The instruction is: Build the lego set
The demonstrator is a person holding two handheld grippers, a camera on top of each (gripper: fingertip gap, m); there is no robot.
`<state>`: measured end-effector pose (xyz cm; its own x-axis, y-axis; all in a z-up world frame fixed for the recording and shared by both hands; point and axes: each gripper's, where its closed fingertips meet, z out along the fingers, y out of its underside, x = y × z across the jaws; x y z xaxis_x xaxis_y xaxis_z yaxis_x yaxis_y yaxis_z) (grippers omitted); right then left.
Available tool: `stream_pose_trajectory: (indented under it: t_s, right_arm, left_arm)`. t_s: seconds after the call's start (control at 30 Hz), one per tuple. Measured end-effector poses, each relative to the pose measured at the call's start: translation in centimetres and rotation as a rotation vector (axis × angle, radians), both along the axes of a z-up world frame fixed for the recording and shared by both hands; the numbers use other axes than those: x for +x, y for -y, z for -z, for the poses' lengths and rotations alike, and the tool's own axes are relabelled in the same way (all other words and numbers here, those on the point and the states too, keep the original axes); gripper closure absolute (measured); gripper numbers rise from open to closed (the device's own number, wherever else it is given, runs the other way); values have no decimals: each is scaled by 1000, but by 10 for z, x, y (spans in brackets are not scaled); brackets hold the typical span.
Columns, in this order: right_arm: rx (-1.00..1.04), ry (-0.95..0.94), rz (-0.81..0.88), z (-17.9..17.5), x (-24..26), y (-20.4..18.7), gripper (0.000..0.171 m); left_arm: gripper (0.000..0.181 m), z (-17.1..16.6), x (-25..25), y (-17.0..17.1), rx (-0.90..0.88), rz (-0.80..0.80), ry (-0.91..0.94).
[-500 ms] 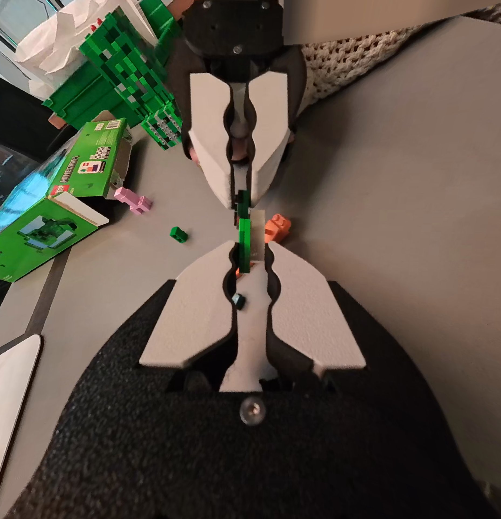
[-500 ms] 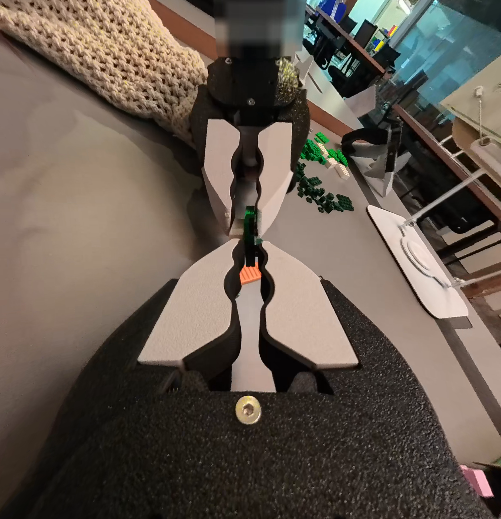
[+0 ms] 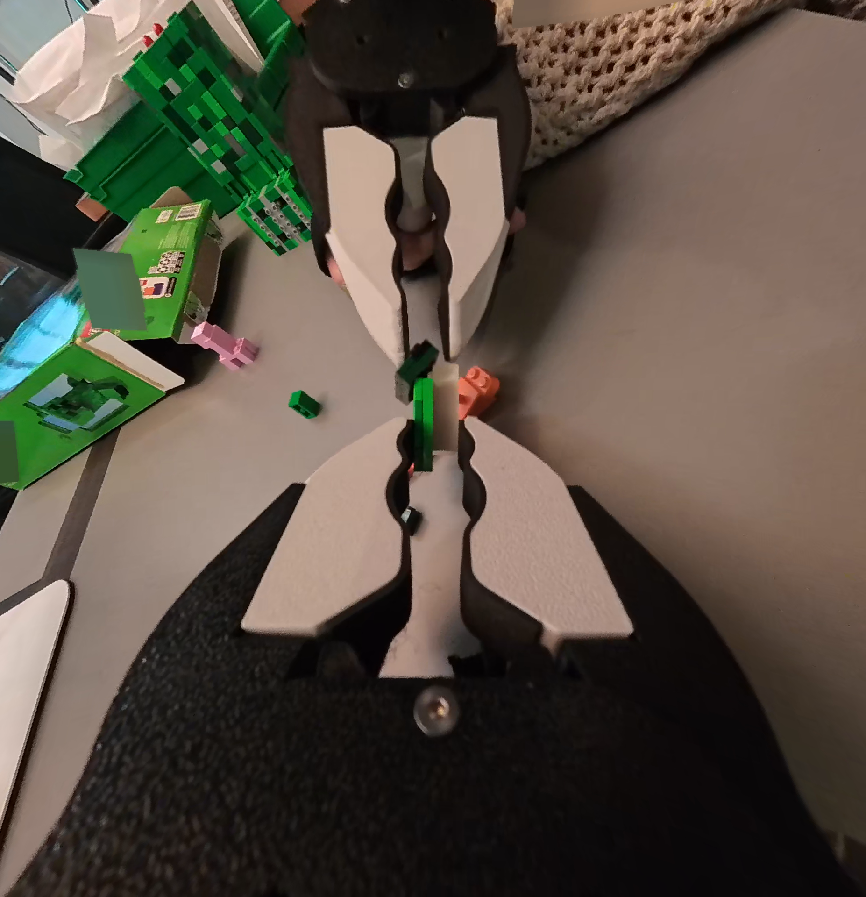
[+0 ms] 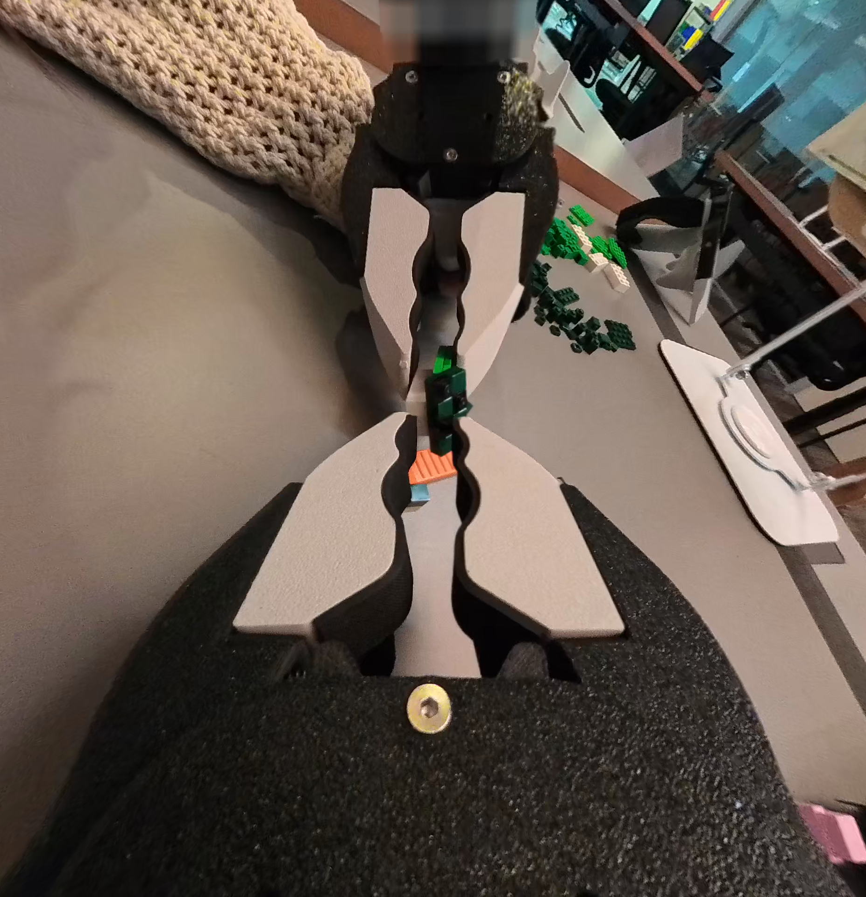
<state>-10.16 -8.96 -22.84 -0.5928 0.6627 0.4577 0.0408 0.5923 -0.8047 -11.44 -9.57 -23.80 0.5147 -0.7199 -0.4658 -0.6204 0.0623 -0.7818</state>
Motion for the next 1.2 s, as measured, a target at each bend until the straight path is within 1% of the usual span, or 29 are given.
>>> stream_pose_trajectory:
  t_s: [0.23,0.4,0.6,0.67,0.77,0.83,1.0,1.13,1.2]
  right_arm:
    - [13,-10,17,0,-2,-1,158]
    - [41,-24,46,1,-4,-5,165]
    - [70,-23,59,2,-6,-6,166]
    - [51,-15,54,0,-4,-7,171]
    - [-16,1,36,-4,0,-8,171]
    - [-26,18,62,-3,-1,-14,171]
    - [47,46,128,4,0,-29,171]
    - [53,100,212,10,3,-51,161]
    - [34,133,233,13,6,-60,153]
  left_arm:
    - [165,0,0,0,0,-4,-2]
    - [165,0,0,-1,2,-4,1]
    - [165,2,1,-1,-1,-3,-17]
    - [165,2,1,-1,-1,-4,-15]
    - [165,1,1,-2,1,-5,-10]
    - [165,1,1,-2,1,-6,-9]
    - [165,3,1,-3,1,-8,-26]
    - [165,6,1,-5,0,-11,-54]
    - [165,7,1,-5,0,-12,-63]
